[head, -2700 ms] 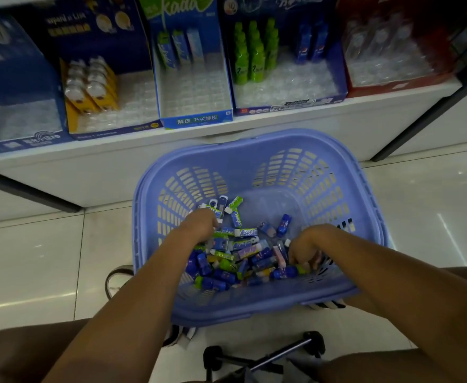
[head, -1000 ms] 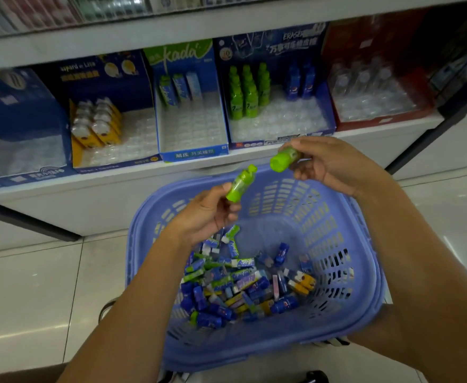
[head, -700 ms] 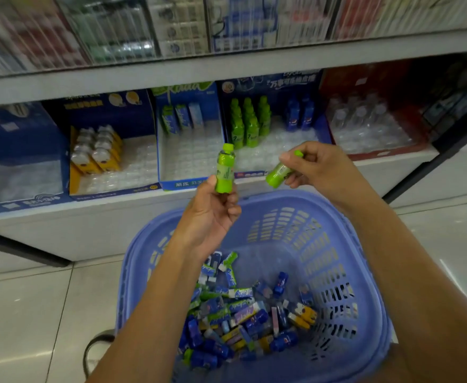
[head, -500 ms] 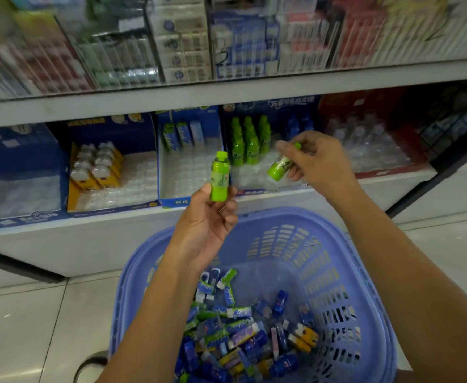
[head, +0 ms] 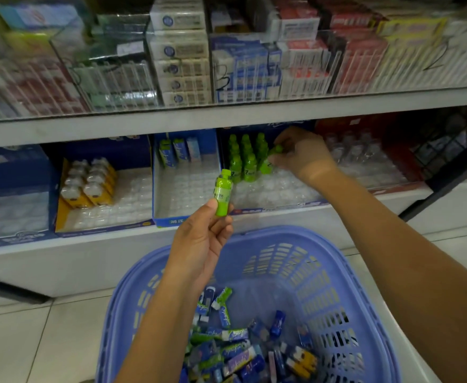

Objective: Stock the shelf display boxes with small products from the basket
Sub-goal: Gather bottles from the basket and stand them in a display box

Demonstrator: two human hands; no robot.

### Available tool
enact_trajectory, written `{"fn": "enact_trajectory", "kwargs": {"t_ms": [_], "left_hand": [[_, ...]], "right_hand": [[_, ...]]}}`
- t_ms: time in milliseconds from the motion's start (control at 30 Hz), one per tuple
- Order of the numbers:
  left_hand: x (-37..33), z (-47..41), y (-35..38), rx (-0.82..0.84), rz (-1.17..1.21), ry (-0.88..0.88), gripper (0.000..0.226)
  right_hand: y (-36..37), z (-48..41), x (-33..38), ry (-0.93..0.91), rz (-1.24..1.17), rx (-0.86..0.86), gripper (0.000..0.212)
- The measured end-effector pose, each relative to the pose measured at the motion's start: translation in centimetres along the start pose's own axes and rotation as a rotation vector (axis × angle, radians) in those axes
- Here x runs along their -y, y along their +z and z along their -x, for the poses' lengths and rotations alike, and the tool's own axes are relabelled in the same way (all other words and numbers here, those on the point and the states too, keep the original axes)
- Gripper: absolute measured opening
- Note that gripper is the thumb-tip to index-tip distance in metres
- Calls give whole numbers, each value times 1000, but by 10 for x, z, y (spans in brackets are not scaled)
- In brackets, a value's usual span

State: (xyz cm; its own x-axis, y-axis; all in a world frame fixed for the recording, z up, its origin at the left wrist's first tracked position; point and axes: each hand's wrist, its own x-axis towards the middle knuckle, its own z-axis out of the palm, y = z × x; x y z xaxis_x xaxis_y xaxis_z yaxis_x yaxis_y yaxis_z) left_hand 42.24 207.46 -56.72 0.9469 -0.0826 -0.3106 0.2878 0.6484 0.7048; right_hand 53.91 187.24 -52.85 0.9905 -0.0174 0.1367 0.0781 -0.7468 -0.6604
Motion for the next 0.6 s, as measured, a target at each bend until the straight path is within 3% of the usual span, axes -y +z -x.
{"fn": "enact_trajectory", "kwargs": {"t_ms": [333,600], "left_hand": [[-3,0,0,-46,-3,12,35],[-1,2,1,-20,-21,31,30]], "right_hand": [[1,-10,10,-139,213,171,37],[4,-18,9,-110,297,210,42]]}}
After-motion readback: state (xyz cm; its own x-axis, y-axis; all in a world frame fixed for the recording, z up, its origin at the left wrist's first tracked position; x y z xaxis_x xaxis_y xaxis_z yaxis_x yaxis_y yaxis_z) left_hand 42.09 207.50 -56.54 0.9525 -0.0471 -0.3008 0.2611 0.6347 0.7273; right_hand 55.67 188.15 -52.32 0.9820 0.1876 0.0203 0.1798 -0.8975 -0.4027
